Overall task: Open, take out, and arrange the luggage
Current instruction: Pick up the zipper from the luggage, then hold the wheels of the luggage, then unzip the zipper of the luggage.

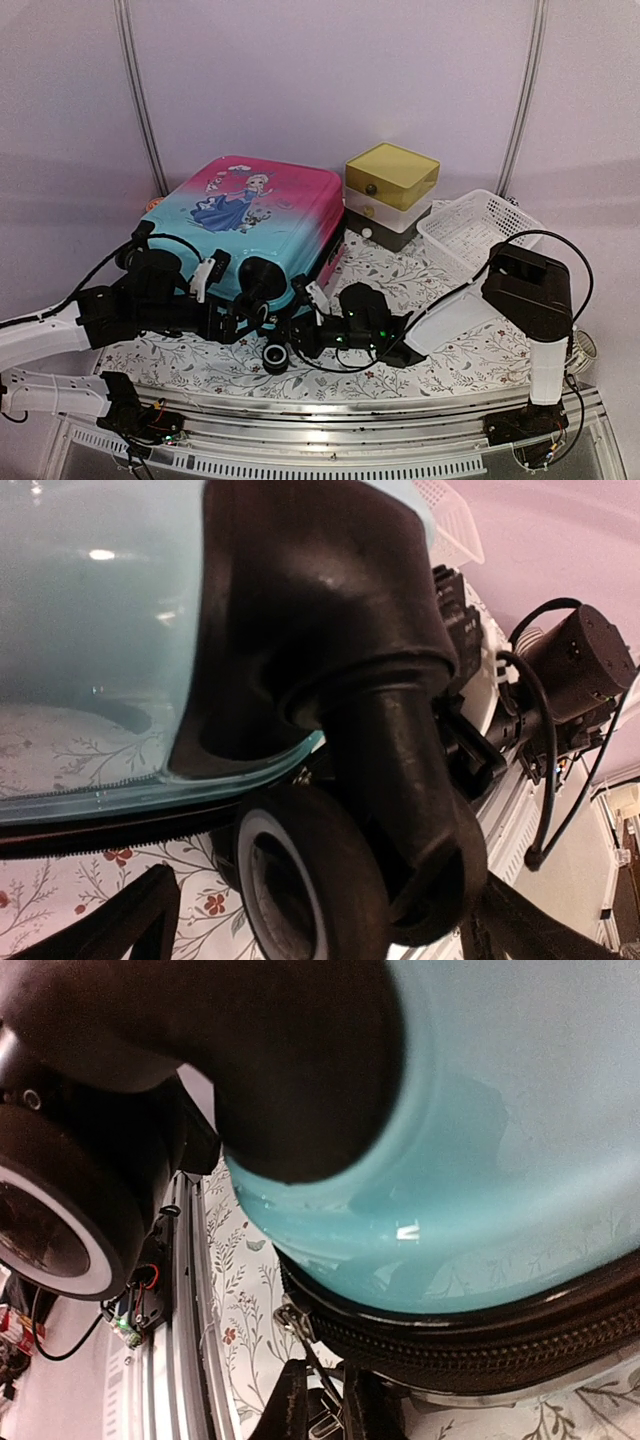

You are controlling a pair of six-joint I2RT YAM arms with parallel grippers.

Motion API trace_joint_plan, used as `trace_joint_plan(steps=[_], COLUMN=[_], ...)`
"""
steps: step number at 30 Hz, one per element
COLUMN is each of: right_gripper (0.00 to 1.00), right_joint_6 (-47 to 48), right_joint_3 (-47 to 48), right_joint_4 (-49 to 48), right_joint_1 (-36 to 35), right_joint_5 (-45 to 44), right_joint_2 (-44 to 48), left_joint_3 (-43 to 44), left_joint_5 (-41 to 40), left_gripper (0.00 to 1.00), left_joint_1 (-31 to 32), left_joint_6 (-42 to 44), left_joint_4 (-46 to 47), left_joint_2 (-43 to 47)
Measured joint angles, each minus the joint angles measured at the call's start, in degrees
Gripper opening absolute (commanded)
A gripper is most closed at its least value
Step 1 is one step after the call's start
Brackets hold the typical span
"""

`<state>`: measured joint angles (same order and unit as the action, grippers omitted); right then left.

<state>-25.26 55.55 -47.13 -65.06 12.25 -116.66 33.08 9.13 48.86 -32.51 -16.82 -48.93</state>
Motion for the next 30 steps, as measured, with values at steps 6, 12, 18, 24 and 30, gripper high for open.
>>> trace_joint_plan(steps=[6, 12, 18, 24, 30], right_gripper=[0.03, 0.03, 0.03, 0.03, 0.03], right_joint_6=[-0.4, -0.2, 0.8, 2.3, 4.3], right_joint_3=[-1.0, -2.4, -3.1, -4.1, -5.5], right_joint_4=[-1.0, -1.0, -0.2, 2.8, 6.3], right_joint_1=[0.2, 0.2, 0.1, 0.1, 2.5], right_joint_5=[-1.4, -2.1, -3.3, -5.3, -5.6], right_joint_2=[0.3, 1.6, 2.9, 5.5, 8.7], left_joint_3=[0.7, 2.6, 4.2, 5.0, 5.0], left_joint_5=[-1.3, -3.7, -7.6, -10.8, -12.7], left_gripper=[0.95, 0.91, 0.74, 0.52, 0.41], left_joint_1=[0.5, 2.1, 4.3, 5.2, 5.4], left_joint_6=[0.2, 0.4, 0.9, 0.4, -0.3], left_joint_4=[0.8, 1.2, 1.3, 1.2, 0.2], left_joint_2=[-2.1, -4.8, -6.5, -6.2, -4.2])
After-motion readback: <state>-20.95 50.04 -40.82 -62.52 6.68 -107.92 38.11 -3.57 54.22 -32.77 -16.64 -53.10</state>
